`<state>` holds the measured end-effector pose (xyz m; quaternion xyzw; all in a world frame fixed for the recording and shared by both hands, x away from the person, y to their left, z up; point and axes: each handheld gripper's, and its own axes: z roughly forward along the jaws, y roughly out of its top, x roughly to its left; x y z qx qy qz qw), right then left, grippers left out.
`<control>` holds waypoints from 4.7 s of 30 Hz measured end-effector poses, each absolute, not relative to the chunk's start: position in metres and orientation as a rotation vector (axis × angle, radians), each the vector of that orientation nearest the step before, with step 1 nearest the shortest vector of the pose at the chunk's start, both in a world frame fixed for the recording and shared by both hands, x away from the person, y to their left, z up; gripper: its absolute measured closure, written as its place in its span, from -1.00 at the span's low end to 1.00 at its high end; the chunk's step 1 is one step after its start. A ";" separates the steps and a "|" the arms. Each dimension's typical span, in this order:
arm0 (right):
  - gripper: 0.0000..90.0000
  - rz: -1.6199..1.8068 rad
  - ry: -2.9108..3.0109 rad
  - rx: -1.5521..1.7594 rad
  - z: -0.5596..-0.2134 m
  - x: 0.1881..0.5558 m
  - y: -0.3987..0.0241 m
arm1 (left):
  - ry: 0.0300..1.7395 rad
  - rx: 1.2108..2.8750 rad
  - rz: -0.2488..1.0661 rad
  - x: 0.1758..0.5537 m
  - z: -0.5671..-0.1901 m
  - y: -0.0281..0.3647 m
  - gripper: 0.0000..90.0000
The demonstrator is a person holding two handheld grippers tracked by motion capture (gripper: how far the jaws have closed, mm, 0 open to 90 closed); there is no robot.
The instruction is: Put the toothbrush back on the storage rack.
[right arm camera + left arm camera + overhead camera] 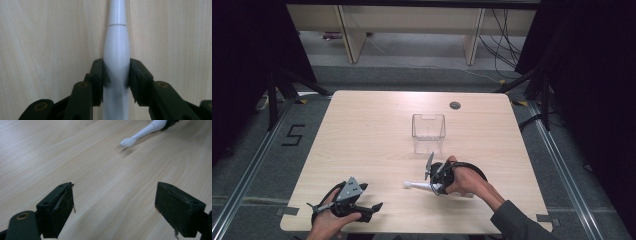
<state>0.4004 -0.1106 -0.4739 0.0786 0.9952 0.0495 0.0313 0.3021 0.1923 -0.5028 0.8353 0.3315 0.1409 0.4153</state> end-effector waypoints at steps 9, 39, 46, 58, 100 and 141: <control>0.48 0.066 3.104 0.272 -0.474 0.403 -0.102 | 0.852 2.056 0.343 0.300 -0.504 0.190 -0.67; 0.50 0.379 2.957 0.430 -0.437 0.393 -0.143 | 0.847 2.088 0.350 0.301 -0.504 0.192 -0.67; 0.50 0.688 2.848 0.492 -0.415 0.393 -0.163 | 0.847 2.089 0.351 0.301 -0.504 0.192 -0.67; 0.50 1.031 2.659 0.631 -0.395 0.396 -0.183 | 0.864 2.066 0.342 0.301 -0.505 0.191 -0.67; 0.50 1.289 2.478 0.700 -0.339 0.441 -0.167 | 0.852 2.094 0.347 0.302 -0.504 0.193 -0.67; 0.49 1.328 2.425 0.828 -0.322 0.508 -0.136 | 0.862 2.064 0.337 0.301 -0.504 0.192 -0.67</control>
